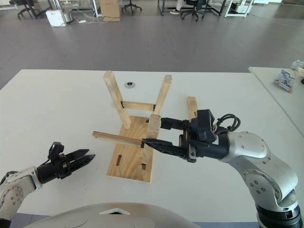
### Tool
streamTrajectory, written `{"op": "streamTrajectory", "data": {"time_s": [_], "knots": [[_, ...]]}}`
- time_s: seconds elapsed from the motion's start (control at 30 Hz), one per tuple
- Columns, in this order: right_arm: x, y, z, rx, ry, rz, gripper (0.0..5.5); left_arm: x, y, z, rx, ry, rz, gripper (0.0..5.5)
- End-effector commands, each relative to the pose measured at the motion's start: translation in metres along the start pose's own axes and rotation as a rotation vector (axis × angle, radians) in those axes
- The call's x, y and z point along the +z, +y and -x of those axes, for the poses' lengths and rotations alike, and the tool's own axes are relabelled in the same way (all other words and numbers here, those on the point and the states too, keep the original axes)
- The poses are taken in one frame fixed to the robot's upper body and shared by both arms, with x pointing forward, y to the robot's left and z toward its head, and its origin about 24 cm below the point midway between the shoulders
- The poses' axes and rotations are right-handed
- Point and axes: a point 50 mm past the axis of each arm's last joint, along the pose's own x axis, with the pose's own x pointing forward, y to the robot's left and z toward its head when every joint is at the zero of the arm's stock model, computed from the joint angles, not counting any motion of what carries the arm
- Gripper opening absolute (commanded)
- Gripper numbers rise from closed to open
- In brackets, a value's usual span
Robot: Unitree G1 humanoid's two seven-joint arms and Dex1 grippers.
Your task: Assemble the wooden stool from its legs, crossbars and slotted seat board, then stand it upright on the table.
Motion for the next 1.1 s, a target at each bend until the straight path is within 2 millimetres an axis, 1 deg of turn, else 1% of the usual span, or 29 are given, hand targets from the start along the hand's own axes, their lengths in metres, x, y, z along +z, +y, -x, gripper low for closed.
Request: {"op": "streamTrajectory", "data": {"time_s": [0.03,0.2,0.33,0.43,0.6,0.73,0.87,1.1], "knots": [[-0.007,0.004,0.001,-0.002,0.003,-0.010,2.03,0.005,0.004,0.002,0.012,0.010,-0.026,3.55],[-0.014,0.005,0.009,-0.019,0.025,-0.028,2.03,0.005,0.004,0.002,0.011,0.012,-0.026,3.55],[-0.019,0.000,0.016,-0.014,0.052,-0.046,2.03,-0.001,0.000,0.003,0.006,0.019,-0.014,3.55],[-0.016,-0.005,0.021,-0.016,0.063,-0.036,2.03,-0.003,-0.002,0.002,0.007,0.014,-0.007,3.55],[-0.016,-0.007,0.024,-0.005,0.083,-0.039,2.03,-0.004,-0.004,0.001,0.003,0.013,-0.004,3.55],[-0.010,-0.011,0.025,-0.008,0.086,-0.015,2.03,-0.006,-0.005,0.002,0.004,0.015,-0.002,3.55],[-0.004,-0.010,0.024,0.000,0.088,-0.002,2.03,-0.007,-0.007,0.000,-0.009,0.021,0.000,3.55],[-0.003,-0.002,0.021,0.039,0.091,-0.039,2.03,-0.008,-0.007,0.000,-0.010,0.027,0.001,3.55]]}}
